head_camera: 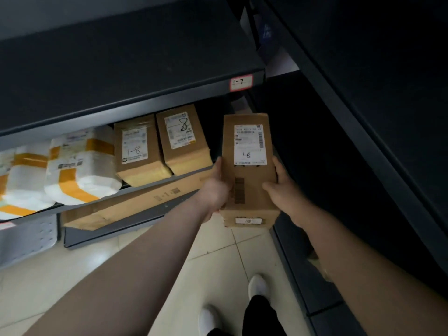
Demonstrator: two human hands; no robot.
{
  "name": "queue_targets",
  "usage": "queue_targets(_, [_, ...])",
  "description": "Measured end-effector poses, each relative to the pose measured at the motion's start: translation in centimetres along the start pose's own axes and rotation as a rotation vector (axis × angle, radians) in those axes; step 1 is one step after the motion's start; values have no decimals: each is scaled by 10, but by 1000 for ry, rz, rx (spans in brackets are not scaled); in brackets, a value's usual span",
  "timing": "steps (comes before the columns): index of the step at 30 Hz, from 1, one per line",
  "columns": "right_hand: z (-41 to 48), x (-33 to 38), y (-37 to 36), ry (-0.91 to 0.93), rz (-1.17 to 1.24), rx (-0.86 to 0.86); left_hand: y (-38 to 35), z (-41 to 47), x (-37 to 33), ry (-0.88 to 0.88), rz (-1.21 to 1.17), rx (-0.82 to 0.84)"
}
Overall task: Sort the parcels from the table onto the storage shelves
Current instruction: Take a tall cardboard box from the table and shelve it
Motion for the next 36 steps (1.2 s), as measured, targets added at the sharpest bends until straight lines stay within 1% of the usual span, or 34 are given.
queue_targets(2, [42,8,0,80,-29,10,6,31,-10,-57,-89,-76])
queue_targets(3, [60,12,-2,133,-88,14,9,45,-15,-103,-95,-123])
queue_targets(5, [87,17,-9,225,-311,77,13,69,-19,-156,-8,-199])
queue_targets(7, [104,14,-16,289,-571,189,15,82,-15,-157,150,-242])
queue_targets(8, [109,13,-18,335,-698,203,16,84,-11,-176,236,-258])
queue_targets(11, [119,14,-21,464,-1004,68,25,85,8,-323,581,-340])
queue_targets(12, [122,16,-23,484,-1094,26,30,87,14,-341,720,-374])
queue_targets(13, [125,18,-26,497,-1162,-1,37,90,19,-321,853,-394])
queue_targets(15, [129,23,-34,499,-1206,-18,50,94,24,-201,1039,-373])
queue_targets(17, [135,30,-41,489,-1213,-22,61,99,24,-111,1107,-322])
queue_targets(18, [138,34,-44,484,-1219,-27,65,100,22,-106,1114,-309])
queue_targets(24, [166,56,-57,454,-1198,-41,68,105,14,-90,1050,-288])
queue_targets(27, [175,58,-60,484,-1202,-55,67,108,14,-88,1033,-285])
queue_targets(31, [179,52,-58,472,-1137,-54,66,109,17,-84,1029,-284])
queue_targets(34, [171,42,-59,552,-1187,-105,68,108,16,-72,1000,-284])
queue_targets(36, [160,37,-62,608,-1211,-99,70,104,17,-75,982,-287])
Point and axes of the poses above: each hand's wrist, its own z-axis towards the middle knuckle, its own y-axis out of the back of the hand, x = y × z, the point moved 1 cm from there along z, towards the middle knuckle, and after that the axes turned 1 degree about y, right-handed, at the moved point
